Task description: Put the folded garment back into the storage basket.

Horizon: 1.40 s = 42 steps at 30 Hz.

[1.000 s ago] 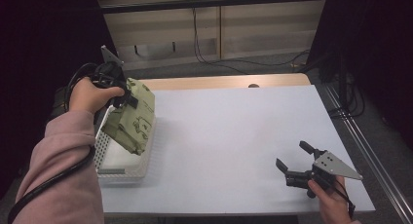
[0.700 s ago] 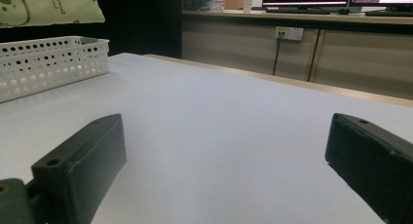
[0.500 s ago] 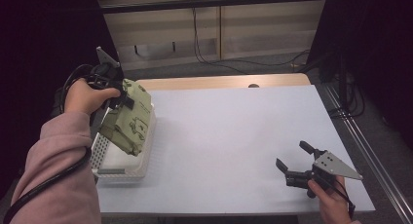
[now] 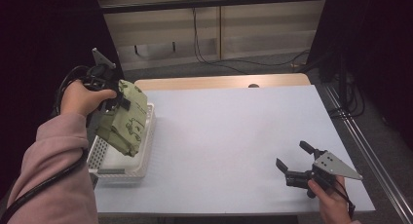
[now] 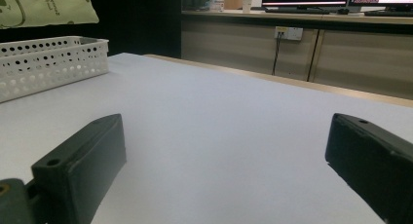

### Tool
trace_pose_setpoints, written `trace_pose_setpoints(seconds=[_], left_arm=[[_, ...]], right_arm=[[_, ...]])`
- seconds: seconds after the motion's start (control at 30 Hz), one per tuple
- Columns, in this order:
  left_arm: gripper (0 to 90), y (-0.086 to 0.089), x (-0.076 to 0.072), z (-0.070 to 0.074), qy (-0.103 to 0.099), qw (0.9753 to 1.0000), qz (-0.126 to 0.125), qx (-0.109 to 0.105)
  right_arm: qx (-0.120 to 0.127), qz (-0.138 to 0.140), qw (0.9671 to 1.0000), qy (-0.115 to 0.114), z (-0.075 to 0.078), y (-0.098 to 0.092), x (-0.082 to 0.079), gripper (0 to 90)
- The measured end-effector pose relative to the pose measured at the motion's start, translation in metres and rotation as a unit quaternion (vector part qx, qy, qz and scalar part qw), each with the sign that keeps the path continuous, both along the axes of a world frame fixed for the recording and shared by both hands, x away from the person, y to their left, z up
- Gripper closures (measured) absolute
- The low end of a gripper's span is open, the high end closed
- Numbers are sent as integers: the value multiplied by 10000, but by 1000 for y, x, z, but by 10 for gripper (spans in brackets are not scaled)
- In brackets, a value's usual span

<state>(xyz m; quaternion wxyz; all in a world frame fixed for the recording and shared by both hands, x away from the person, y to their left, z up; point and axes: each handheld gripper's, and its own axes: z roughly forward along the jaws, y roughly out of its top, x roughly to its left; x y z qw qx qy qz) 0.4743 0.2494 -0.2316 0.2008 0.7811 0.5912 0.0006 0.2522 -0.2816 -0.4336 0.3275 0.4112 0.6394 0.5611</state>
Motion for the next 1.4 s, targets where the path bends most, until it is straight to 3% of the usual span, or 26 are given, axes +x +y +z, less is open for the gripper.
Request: trace_pose_setpoints(seconds=[0.03, 0.17, 0.23, 0.27, 0.5, 0.57, 0.77, 0.8, 0.87, 1.1, 1.17, 1.4], left_arm=[[736, 2, 0, 0, -16, 9999, -89, 121], [736, 3, 0, -2, 13, 10000, 3, 33], [736, 5, 0, -1, 81, 9997, -153, 189], [736, 4, 0, -3, 9, 10000, -16, 80], [736, 8, -2, -5, 65, 10000, 31, 33], [736, 9, -2, -7, -19, 9999, -27, 169], [735, 12, -2, -14, 55, 9999, -5, 107], [735, 15, -1, -13, 128, 9993, -249, 250], [735, 12, -2, -17, 29, 9999, 6, 163], [733, 14, -1, -21, 61, 9998, -83, 179], [733, 12, -2, -23, 66, 9999, -9, 112], [733, 13, -1, -28, -15, 9997, -128, 210]], right_arm=[[0, 0, 10000, 0, 0, 0, 0, 10], [3, 8, 10000, -2, 0, 0, 0, 10], [-2, -3, 10000, 0, 0, 0, 0, 10], [-3, -2, 10000, 1, 0, 0, 0, 10], [20, -13, 10000, 24, 0, 0, 0, 10], [2, -1, 10000, 8, 0, 0, 0, 10], [-158, 74, 9998, -11, -1, -2, 0, 10], [-157, 76, 9998, -10, -1, -2, 0, 10], [-144, 77, 9999, -4, -1, -2, 0, 10], [-258, 77, 9996, -40, -1, -3, 0, 10], [-256, 73, 9996, -35, -1, -3, 0, 10], [-256, 77, 9996, -34, -1, -3, 0, 10]])
